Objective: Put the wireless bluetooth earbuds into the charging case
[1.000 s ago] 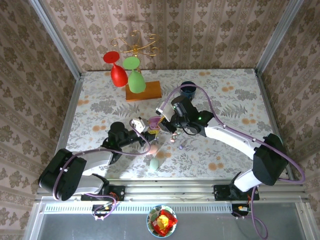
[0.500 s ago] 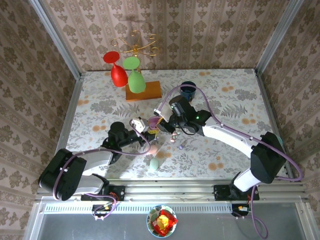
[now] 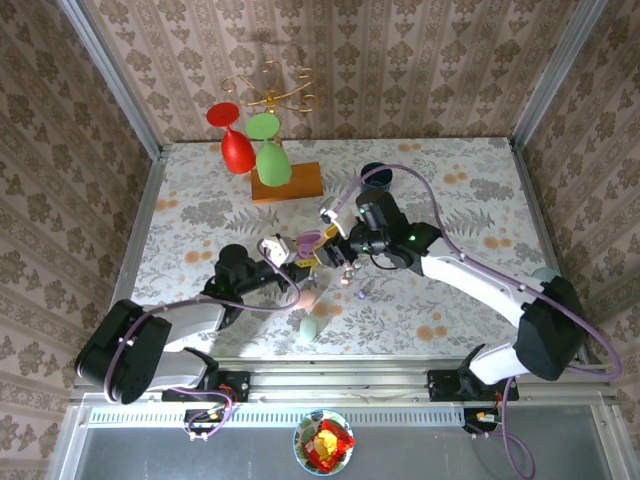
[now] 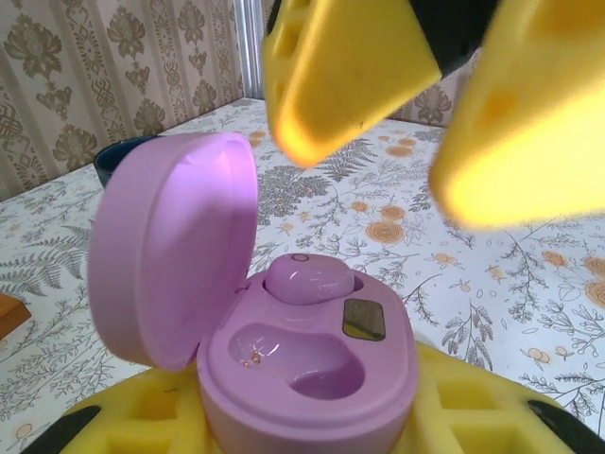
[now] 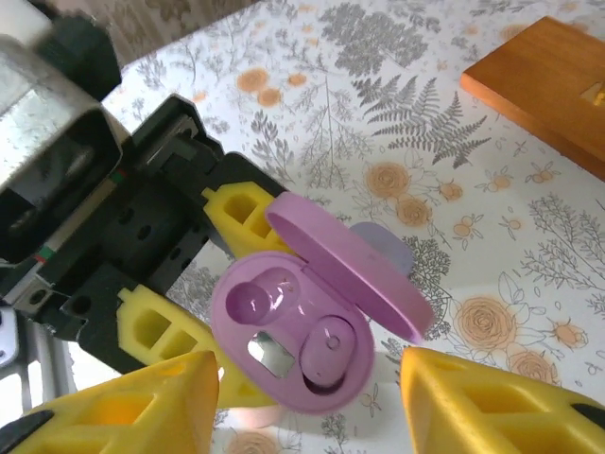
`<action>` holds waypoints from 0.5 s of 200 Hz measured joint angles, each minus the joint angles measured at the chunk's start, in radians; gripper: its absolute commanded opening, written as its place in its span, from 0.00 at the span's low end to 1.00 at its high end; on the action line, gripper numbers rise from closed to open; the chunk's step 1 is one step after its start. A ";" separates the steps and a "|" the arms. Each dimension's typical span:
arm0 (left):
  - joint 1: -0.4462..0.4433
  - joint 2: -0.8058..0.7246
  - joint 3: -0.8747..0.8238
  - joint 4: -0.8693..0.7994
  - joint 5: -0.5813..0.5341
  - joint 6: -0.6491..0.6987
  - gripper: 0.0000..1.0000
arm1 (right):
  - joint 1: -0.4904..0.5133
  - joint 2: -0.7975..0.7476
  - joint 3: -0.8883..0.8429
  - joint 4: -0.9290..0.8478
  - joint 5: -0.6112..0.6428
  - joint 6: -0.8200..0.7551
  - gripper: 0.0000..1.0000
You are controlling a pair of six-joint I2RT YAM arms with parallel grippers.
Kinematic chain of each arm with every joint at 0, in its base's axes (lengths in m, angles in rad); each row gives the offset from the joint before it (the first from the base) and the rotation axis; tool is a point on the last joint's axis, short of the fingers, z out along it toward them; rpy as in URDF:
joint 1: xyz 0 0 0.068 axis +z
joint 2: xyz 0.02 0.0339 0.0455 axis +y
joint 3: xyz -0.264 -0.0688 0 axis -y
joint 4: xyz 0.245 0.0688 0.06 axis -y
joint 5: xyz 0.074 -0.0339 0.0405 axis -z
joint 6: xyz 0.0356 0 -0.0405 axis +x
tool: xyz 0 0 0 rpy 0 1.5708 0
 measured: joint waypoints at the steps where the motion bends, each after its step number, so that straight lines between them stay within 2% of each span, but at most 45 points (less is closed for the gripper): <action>1: 0.000 -0.001 -0.001 0.000 0.000 0.000 0.31 | -0.002 -0.002 -0.002 0.002 -0.002 0.002 0.58; 27: 0.000 -0.014 -0.006 0.000 -0.001 0.000 0.31 | -0.087 -0.069 -0.089 0.116 -0.073 0.121 0.59; 57: 0.000 -0.042 -0.006 0.002 -0.011 -0.005 0.31 | -0.177 -0.067 -0.121 0.175 -0.117 0.248 0.58; 73: 0.000 -0.055 -0.006 0.008 -0.023 -0.012 0.31 | -0.209 -0.036 -0.117 0.179 -0.117 0.304 0.58; 100: 0.012 -0.074 -0.007 0.032 -0.063 -0.050 0.30 | -0.217 0.103 -0.032 0.095 -0.132 0.379 0.59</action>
